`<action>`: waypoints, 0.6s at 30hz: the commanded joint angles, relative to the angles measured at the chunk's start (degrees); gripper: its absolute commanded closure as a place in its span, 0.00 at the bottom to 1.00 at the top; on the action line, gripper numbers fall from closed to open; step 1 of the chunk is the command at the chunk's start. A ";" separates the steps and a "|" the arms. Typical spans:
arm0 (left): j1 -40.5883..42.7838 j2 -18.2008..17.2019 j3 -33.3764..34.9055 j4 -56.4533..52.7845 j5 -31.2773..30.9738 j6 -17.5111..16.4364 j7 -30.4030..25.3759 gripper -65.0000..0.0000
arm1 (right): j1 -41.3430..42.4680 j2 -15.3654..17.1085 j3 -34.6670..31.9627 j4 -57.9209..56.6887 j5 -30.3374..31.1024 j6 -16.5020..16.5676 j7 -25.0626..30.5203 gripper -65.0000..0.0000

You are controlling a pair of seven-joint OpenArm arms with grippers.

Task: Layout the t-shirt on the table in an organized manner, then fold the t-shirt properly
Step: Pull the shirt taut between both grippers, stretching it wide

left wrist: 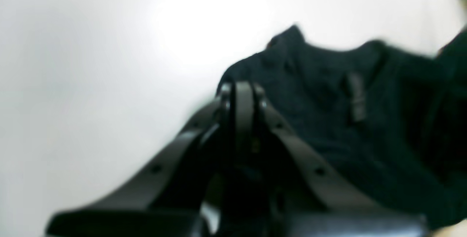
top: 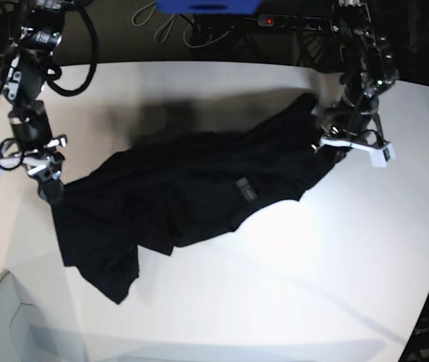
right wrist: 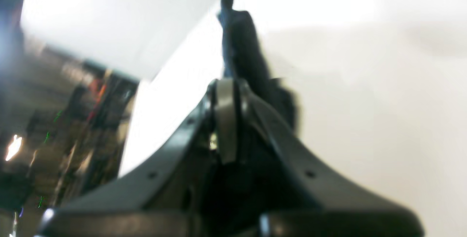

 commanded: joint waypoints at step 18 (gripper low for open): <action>-12.22 -2.15 10.07 3.80 -4.64 0.12 -1.29 1.00 | -4.39 2.87 -5.13 -2.91 1.17 0.34 0.59 1.00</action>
